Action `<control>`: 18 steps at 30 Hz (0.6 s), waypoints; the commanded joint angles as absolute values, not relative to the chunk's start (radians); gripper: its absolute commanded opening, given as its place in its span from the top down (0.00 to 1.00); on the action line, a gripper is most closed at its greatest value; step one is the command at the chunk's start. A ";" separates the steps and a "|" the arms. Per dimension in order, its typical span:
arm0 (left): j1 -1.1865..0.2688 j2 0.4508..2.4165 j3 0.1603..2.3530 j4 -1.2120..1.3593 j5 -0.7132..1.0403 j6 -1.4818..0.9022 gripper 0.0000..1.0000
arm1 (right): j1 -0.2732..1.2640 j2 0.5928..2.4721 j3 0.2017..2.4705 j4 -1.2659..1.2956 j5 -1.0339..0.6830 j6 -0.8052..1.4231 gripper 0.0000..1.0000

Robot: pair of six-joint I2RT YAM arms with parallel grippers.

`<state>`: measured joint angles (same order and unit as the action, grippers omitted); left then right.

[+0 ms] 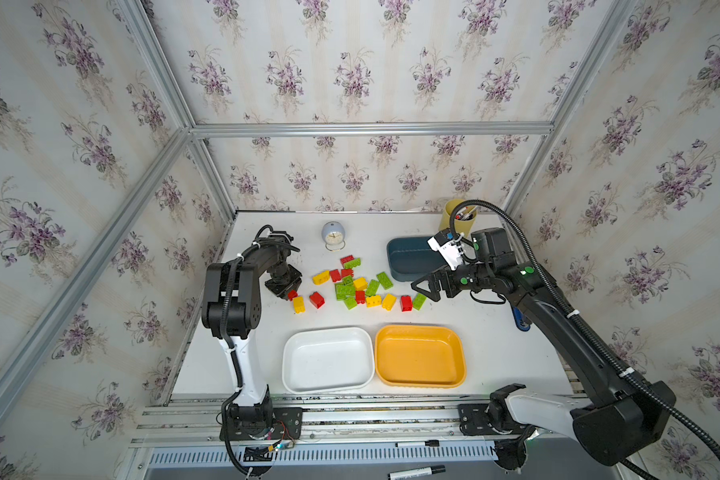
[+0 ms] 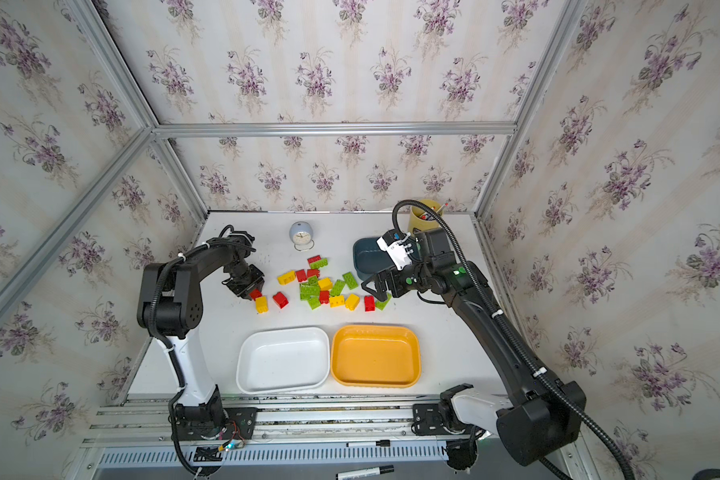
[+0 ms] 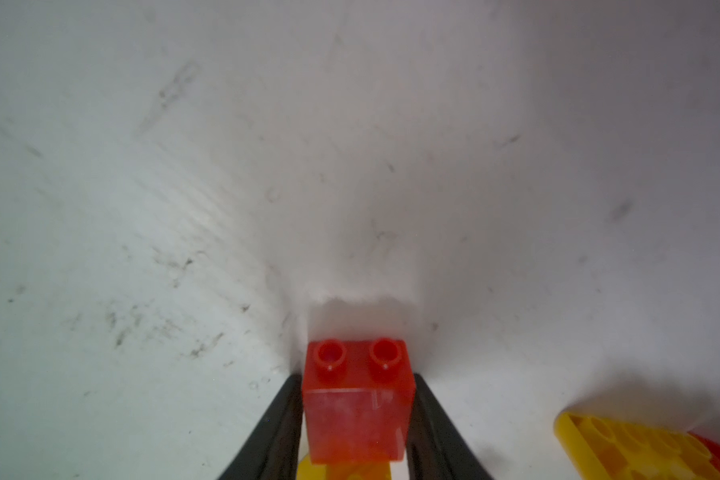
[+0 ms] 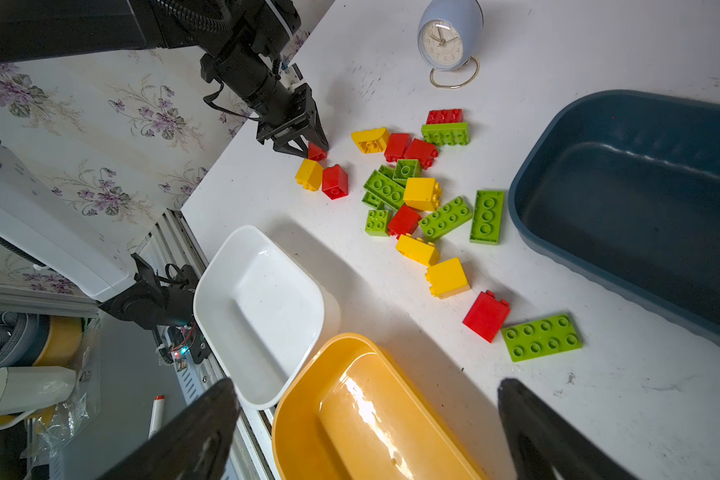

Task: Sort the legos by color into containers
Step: 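Lower the left gripper and close it on the red brick, then carry the red brick with the left gripper into the white tray and release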

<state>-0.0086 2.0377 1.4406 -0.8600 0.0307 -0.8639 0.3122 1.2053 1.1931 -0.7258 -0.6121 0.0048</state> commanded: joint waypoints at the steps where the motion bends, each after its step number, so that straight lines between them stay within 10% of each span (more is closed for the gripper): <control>1: -0.006 2.036 1.441 -0.872 0.034 -0.853 0.62 | 0.312 1.185 1.176 -0.719 -0.654 0.036 0.00; 18: -0.031 1.688 1.326 -0.937 -0.116 -0.759 0.65 | 0.325 1.160 1.130 -0.722 -0.712 0.032 0.00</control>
